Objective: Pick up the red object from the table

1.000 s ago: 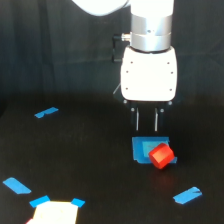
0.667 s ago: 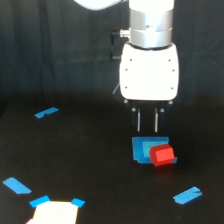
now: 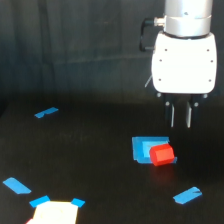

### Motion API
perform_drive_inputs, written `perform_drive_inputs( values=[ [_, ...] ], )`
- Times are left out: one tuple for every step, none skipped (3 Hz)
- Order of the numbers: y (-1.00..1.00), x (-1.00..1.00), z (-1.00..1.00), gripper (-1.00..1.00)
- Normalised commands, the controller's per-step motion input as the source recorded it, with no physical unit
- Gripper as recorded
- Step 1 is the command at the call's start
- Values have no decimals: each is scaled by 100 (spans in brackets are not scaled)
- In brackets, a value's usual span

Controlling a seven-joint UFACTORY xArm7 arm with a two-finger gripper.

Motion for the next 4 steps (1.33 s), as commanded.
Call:
perform_drive_inputs(
  values=[
    [-100,100,100,76],
    [-100,100,100,100],
    [-100,100,100,-100],
    [-100,100,100,-100]
  ],
)
